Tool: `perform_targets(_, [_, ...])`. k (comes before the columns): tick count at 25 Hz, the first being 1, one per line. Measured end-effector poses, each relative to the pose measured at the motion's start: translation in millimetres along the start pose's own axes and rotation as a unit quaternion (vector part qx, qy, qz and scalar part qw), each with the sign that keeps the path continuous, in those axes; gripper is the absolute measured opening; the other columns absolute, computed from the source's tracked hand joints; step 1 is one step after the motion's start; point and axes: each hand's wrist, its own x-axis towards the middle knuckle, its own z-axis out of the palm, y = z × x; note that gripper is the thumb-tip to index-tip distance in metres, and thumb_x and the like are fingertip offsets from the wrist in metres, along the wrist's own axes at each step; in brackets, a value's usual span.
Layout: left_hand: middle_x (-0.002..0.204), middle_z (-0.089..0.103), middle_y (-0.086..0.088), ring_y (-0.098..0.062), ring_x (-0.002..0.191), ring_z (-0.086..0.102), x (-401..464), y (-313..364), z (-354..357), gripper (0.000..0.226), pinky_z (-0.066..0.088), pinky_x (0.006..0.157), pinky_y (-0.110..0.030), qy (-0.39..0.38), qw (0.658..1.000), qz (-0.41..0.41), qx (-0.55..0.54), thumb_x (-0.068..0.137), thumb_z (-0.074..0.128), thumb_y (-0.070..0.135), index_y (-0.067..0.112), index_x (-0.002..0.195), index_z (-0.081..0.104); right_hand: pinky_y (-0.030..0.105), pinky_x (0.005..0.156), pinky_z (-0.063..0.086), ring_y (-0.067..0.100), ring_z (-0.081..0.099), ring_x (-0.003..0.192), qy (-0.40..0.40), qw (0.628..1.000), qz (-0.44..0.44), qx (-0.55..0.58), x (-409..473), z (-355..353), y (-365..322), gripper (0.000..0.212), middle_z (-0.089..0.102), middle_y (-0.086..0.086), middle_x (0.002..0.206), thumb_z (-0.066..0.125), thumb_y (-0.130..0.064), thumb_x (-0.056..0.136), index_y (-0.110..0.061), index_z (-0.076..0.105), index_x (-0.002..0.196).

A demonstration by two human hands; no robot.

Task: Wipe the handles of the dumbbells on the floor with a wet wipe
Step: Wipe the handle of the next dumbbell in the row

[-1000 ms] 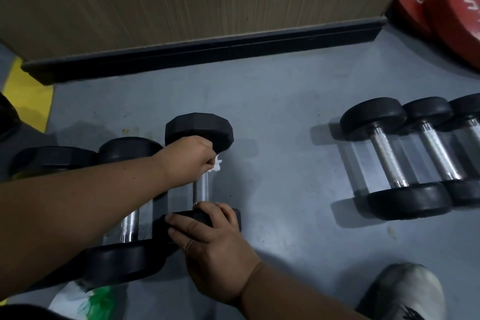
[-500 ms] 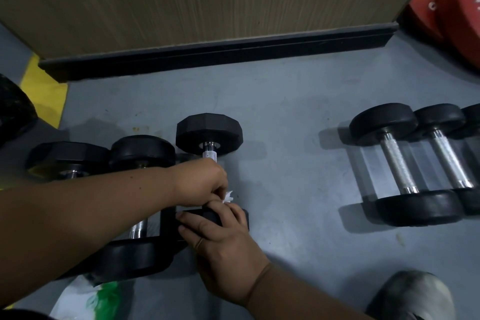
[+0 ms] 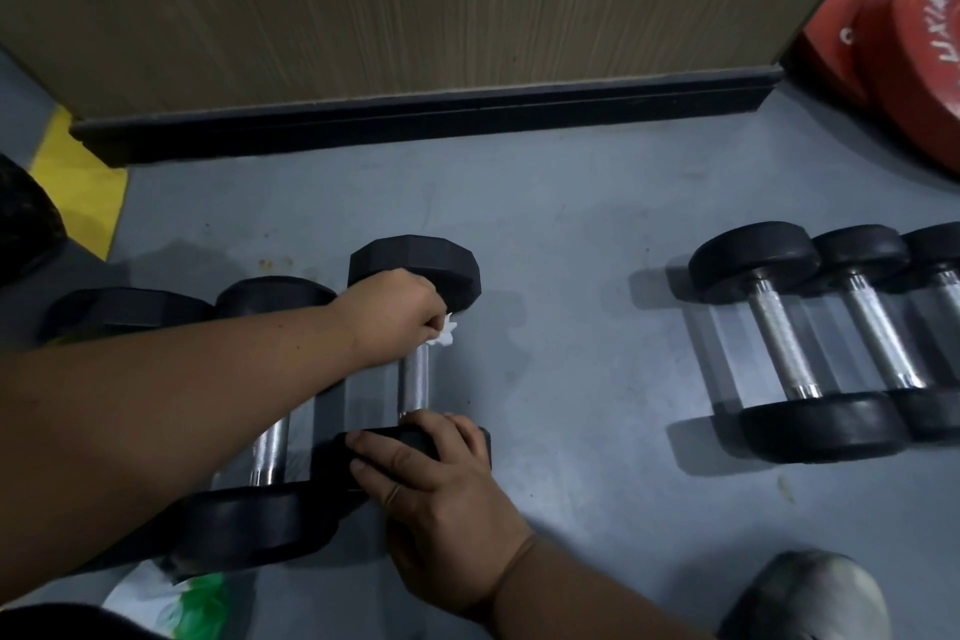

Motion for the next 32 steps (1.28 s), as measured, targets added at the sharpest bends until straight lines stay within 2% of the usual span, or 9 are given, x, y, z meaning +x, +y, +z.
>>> perform_targets(3, [0.087,0.071,0.009,-0.009,0.088,0.065,-7,2,-1,0.006,0.053,0.081,-0.031,-0.016,0.999,0.002,-0.037,0.085,0.07,0.028,0.025,0.085,0.075,0.053,0.105,0.033,0.037,0.042,0.133,0.0,1.0,0.001,-0.008,3,-2,0,0.054,0.039,-0.015,0.158,0.054,-0.023,0.084,-0.025,0.06,0.138])
perform_targets(6, [0.089,0.074,0.011,0.001,0.077,0.061,-18,17,5,0.011,0.052,0.077,-0.022,-0.08,0.995,0.03,-0.047,0.084,0.072,0.031,0.026,0.092,0.076,0.053,0.108,0.03,0.036,0.039,0.136,-0.013,1.0,0.002,-0.005,1,-4,-2,0.057,0.038,-0.015,0.158,0.053,-0.025,0.082,-0.026,0.058,0.139])
perform_targets(10, [0.088,0.074,0.01,-0.001,0.078,0.066,-29,27,9,0.013,0.056,0.076,-0.026,-0.17,0.983,0.038,-0.063,0.085,0.07,0.029,0.026,0.096,0.076,0.055,0.112,0.025,0.038,0.036,0.14,-0.021,1.0,0.004,0.02,1,-8,-2,0.056,0.041,-0.012,0.157,0.053,-0.026,0.083,-0.024,0.059,0.139])
perform_targets(14, [0.089,0.073,0.009,-0.002,0.079,0.065,-32,29,3,0.015,0.054,0.076,-0.023,-0.173,0.983,0.042,-0.047,0.086,0.067,0.028,0.026,0.098,0.074,0.056,0.116,0.018,0.032,0.03,0.145,-0.059,0.997,0.01,0.048,3,-17,-3,0.057,0.038,-0.014,0.158,0.059,-0.024,0.082,-0.024,0.058,0.139])
perform_targets(17, [0.092,0.071,0.009,-0.001,0.079,0.06,-30,28,-4,0.015,0.048,0.069,-0.016,-0.16,0.986,0.048,0.001,0.086,0.065,0.029,0.027,0.099,0.072,0.058,0.121,0.01,0.033,0.024,0.149,-0.123,0.991,-0.011,0.059,6,-32,3,0.057,0.039,-0.007,0.159,0.065,-0.018,0.083,-0.018,0.059,0.139])
perform_targets(19, [0.094,0.07,0.009,-0.002,0.082,0.059,-30,24,-9,0.014,0.045,0.07,-0.018,-0.156,0.986,0.054,0.033,0.085,0.064,0.028,0.028,0.097,0.071,0.059,0.121,0.018,0.043,0.03,0.145,-0.157,0.984,-0.077,0.041,10,-45,15,0.053,0.048,0.009,0.153,0.068,-0.008,0.08,-0.005,0.063,0.133])
perform_targets(22, [0.099,0.066,0.012,-0.004,0.094,0.059,-30,21,-25,0.014,0.048,0.082,-0.024,-0.136,0.985,0.074,0.079,0.087,0.062,0.031,0.03,0.099,0.069,0.059,0.112,0.036,0.053,0.047,0.129,-0.204,0.965,-0.16,0.034,18,-74,32,0.041,0.058,0.026,0.137,0.066,0.004,0.077,0.011,0.067,0.117])
perform_targets(27, [0.095,0.064,0.012,-0.009,0.09,0.06,-9,35,-88,0.011,0.048,0.08,-0.028,-0.04,0.994,0.069,0.075,0.086,0.066,0.03,0.03,0.095,0.071,0.054,0.093,0.053,0.046,0.057,0.122,-0.266,0.932,-0.245,-0.002,38,-185,63,0.031,0.062,0.024,0.133,0.064,0.002,0.087,0.009,0.067,0.117])
perform_targets(32, [0.09,0.066,0.008,-0.016,0.089,0.063,30,92,-113,0.012,0.051,0.079,-0.033,0.051,0.995,0.081,0.024,0.082,0.07,0.027,0.026,0.094,0.073,0.046,0.106,0.049,0.028,0.05,0.138,-0.268,0.927,-0.236,-0.118,11,-311,115,0.036,0.058,0.011,0.144,0.052,-0.015,0.1,-0.001,0.064,0.132])
